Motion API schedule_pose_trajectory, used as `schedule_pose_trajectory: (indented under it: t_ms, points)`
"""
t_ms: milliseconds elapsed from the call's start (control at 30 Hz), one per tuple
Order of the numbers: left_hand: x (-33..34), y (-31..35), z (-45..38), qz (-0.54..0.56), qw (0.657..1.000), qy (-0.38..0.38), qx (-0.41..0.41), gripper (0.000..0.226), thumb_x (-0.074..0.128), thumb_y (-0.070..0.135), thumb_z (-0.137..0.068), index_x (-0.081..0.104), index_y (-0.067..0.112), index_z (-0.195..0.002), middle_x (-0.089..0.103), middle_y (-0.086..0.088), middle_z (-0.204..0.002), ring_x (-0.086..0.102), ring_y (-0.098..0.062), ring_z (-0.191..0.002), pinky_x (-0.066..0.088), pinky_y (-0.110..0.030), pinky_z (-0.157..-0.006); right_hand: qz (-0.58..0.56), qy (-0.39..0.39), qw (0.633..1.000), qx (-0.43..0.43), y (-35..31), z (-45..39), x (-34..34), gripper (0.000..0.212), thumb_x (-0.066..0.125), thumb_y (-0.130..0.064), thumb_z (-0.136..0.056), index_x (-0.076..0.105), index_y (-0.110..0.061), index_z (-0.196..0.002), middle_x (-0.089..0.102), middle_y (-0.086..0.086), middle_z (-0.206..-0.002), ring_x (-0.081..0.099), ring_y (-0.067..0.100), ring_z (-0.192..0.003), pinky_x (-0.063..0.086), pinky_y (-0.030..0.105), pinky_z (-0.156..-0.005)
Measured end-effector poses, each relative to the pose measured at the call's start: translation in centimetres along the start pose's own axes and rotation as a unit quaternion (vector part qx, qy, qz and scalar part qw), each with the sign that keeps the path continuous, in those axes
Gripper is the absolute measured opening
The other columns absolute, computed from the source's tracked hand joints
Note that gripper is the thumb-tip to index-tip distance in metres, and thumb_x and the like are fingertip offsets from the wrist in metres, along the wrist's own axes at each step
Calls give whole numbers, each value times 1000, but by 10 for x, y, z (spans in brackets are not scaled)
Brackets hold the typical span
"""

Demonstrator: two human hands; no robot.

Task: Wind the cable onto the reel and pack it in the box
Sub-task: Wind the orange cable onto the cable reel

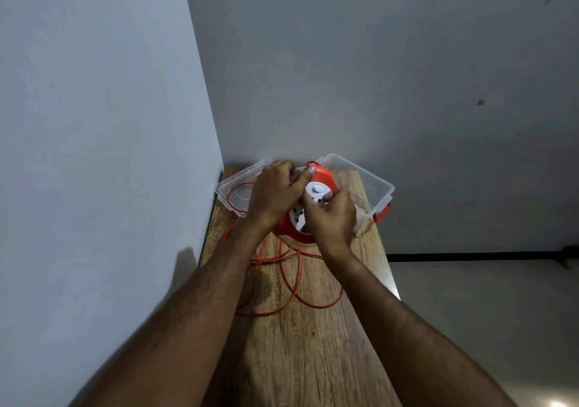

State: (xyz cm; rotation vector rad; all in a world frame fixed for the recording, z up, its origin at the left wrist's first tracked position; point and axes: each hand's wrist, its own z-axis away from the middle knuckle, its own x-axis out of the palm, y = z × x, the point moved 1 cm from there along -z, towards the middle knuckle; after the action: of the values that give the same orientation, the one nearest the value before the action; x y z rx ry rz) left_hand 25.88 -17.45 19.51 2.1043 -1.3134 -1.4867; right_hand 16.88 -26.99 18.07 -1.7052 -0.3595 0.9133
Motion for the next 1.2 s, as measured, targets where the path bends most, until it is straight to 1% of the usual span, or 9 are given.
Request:
schedule_pose_trajectory:
  t_ms: [100,167,233,267,333,467,633,833,1200]
  points:
    - [0,6,2,-19,1000,5,18,46,61,48,-96,52,12,-68,48,4,-66,52,-20,-66,37,-32,-60,-151,-31,975,159,-2,-6,6,33,74,-40,-82,72,-7,-84,75,9,-71,75,25,-67,64,41,-67]
    - [0,4,2,-22,1000,3,19,46,62,46,-96,51,12,-67,47,4,-65,52,-21,-66,36,-32,-60,-175,-57,971,153,-6,-2,2,25,72,-34,-88,70,-9,-84,75,11,-72,75,25,-61,64,45,-67]
    - [-1,1,1,-2,1000,7,7,48,60,48,-96,56,9,-68,54,1,-67,55,-23,-66,41,-35,-60,-48,-38,997,-54,-7,2,-7,18,69,-32,-93,65,-15,-89,74,4,-79,73,19,-64,63,40,-64]
    - [-2,0,0,12,1000,7,0,48,59,49,-96,58,8,-70,57,-1,-68,57,-22,-66,44,-36,-61,50,-32,978,-200,-8,6,-14,12,66,-29,-95,65,-17,-94,73,1,-85,71,15,-70,60,35,-63]
    - [-4,-1,-1,27,1000,-4,-2,48,58,49,-97,60,8,-72,60,-4,-69,58,-22,-67,46,-36,-63,212,-68,880,-420,-5,8,-22,23,55,-28,-95,66,-14,-108,68,6,-101,66,20,-89,56,36,-74]
    - [-10,1,-4,29,999,-38,16,47,58,48,-98,58,10,-71,56,-2,-66,56,-19,-64,47,-37,-62,333,-165,765,-526,-2,2,-40,44,54,-22,-84,60,-17,-128,53,15,-134,48,34,-128,42,54,-100]
    - [-9,2,-5,32,998,-60,14,49,56,52,-97,59,10,-72,57,-2,-67,58,-20,-65,48,-37,-62,401,-201,684,-576,-8,-8,-55,56,50,-2,-82,55,-21,-134,47,19,-141,45,35,-132,33,55,-109]
    - [-9,0,-5,25,998,-65,-2,59,50,64,-92,64,8,-78,64,-7,-73,63,-22,-69,56,-47,-68,441,-226,666,-557,-10,-11,-53,53,80,-14,-81,66,-29,-129,41,16,-148,42,35,-139,31,60,-115]
    - [-15,-4,-11,12,999,-35,9,45,61,51,-95,67,9,-80,66,-3,-75,63,-16,-70,56,-39,-67,408,-189,714,-537,-8,-10,-34,45,86,-22,-78,73,-27,-121,42,14,-146,45,34,-135,39,54,-105]
